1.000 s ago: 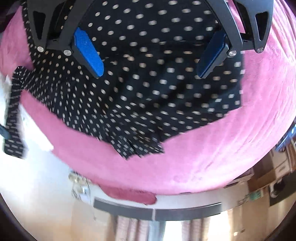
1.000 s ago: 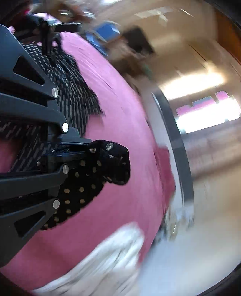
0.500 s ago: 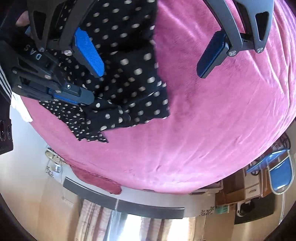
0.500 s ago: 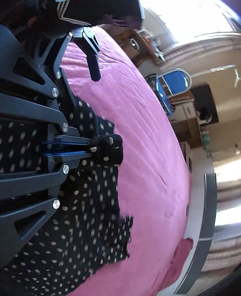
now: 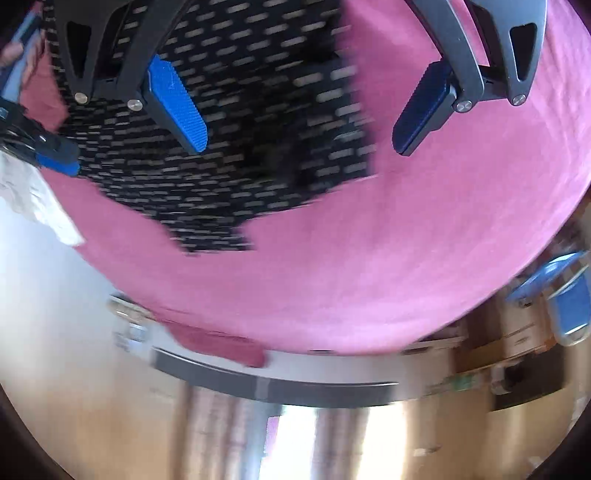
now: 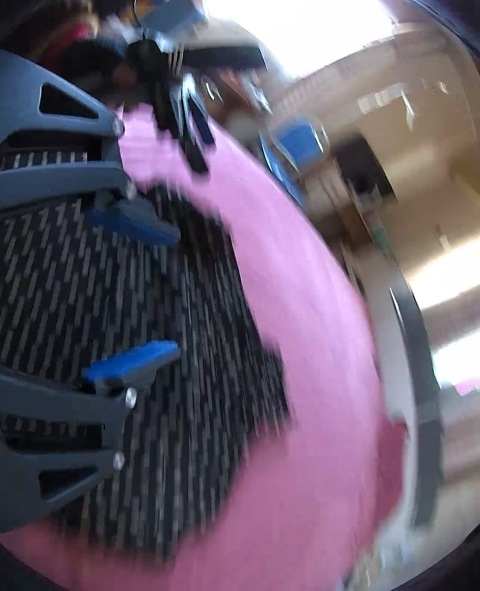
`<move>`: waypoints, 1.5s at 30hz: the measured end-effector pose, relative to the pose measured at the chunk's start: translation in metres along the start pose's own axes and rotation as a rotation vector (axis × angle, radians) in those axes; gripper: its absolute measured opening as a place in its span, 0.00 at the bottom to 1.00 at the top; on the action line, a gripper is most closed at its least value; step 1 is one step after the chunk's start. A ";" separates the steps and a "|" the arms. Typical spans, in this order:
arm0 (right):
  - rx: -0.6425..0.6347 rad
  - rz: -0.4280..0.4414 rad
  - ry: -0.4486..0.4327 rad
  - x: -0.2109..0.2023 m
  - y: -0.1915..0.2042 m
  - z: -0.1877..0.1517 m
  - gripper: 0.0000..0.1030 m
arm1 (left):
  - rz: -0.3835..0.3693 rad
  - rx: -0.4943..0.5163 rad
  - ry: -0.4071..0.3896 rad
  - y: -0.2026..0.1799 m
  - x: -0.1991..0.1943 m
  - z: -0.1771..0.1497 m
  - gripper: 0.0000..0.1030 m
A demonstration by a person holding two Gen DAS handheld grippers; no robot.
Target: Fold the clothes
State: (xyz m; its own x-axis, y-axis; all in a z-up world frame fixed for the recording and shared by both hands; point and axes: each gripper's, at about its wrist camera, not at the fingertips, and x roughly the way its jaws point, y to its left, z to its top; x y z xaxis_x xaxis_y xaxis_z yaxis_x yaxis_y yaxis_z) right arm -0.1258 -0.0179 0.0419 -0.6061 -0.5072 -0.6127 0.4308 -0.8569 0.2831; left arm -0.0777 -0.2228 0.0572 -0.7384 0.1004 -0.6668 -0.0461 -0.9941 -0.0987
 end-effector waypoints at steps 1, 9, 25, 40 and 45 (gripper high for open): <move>0.044 -0.032 0.002 -0.006 -0.021 -0.003 0.63 | -0.018 0.038 0.016 -0.015 0.011 0.004 1.00; 0.225 -0.087 0.212 0.017 -0.100 -0.039 0.63 | 0.029 0.136 0.228 -0.030 0.103 -0.019 1.00; 0.286 0.292 0.251 0.034 -0.164 0.018 0.64 | -0.391 -0.009 0.196 -0.165 0.116 -0.033 0.98; 0.293 0.229 0.331 0.060 -0.176 0.012 0.75 | -0.284 0.215 0.178 -0.190 0.115 -0.054 0.99; 0.496 0.113 0.221 0.068 -0.217 0.027 0.74 | -0.291 0.229 0.182 -0.194 0.109 -0.053 0.99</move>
State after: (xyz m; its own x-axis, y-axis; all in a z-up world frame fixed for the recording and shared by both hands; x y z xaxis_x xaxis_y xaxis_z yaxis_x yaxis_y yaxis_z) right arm -0.2782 0.1316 -0.0414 -0.3967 -0.6128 -0.6835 0.0863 -0.7661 0.6369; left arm -0.1131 -0.0173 -0.0356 -0.5424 0.3641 -0.7571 -0.3994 -0.9046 -0.1489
